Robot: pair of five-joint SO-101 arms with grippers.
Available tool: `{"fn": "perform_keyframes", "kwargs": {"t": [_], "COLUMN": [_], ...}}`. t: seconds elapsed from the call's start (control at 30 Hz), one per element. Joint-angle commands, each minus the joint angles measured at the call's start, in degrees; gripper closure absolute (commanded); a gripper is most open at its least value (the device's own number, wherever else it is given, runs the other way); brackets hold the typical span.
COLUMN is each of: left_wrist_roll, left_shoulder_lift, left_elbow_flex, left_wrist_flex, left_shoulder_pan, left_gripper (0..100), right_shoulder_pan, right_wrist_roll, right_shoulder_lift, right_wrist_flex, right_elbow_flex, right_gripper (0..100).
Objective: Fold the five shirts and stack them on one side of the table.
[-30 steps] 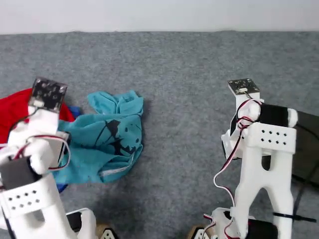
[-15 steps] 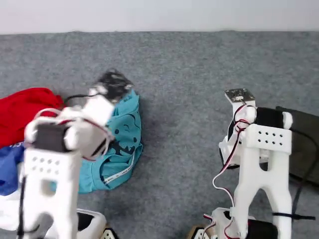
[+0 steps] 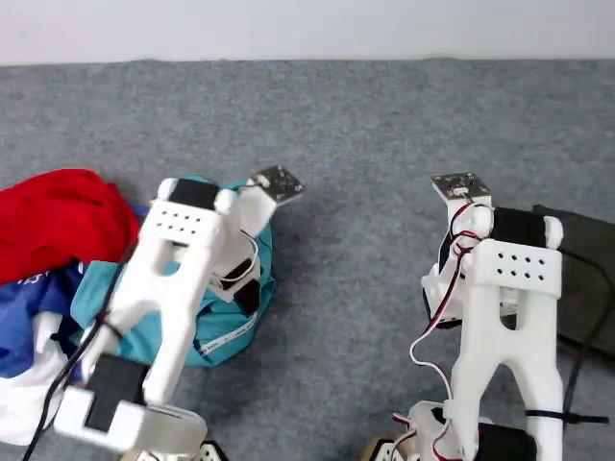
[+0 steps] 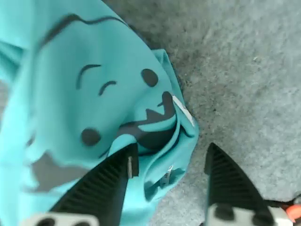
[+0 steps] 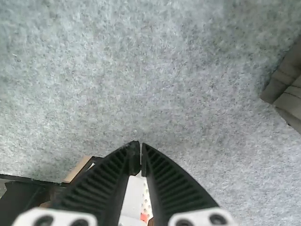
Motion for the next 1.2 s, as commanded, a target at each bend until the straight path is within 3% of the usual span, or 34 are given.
{"fn": "perform_keyframes", "kwargs": {"t": [0.0,0.27,0.4,0.43,0.8,0.93,1.17], "left_wrist_roll": [-0.97,3.34,3.43,3.43,3.78,3.52,3.78], "left_shoulder_lift": [5.71,16.79,16.7,16.18,-7.74,-11.16,-16.0], "left_elbow_flex": [-0.13,-0.48,-1.36,-2.15,-22.64,-35.12,-51.21], "left_wrist_flex": [-1.85,-8.53,-10.29,-9.67,4.48,9.85,9.85], "left_shoulder_pan": [0.26,0.26,1.05,1.49,1.76,5.36,15.91], "left_gripper": [77,78,95,100,99,99,99], "right_shoulder_pan": [-0.13,-0.13,-0.13,-0.13,-0.04,-0.04,-0.04], "right_wrist_roll": [0.62,0.62,0.62,0.62,0.62,0.62,0.53], "right_shoulder_lift": [-1.89,-1.89,-1.89,-1.89,-1.89,-1.89,-1.89], "right_wrist_flex": [2.15,2.15,2.15,2.15,2.07,1.98,1.98], "right_elbow_flex": [-0.44,-0.53,-0.7,-0.7,-0.7,-0.7,-0.7], "right_gripper": [99.0,99.0,99.0,99.0,99.0,99.0,99.0]}}
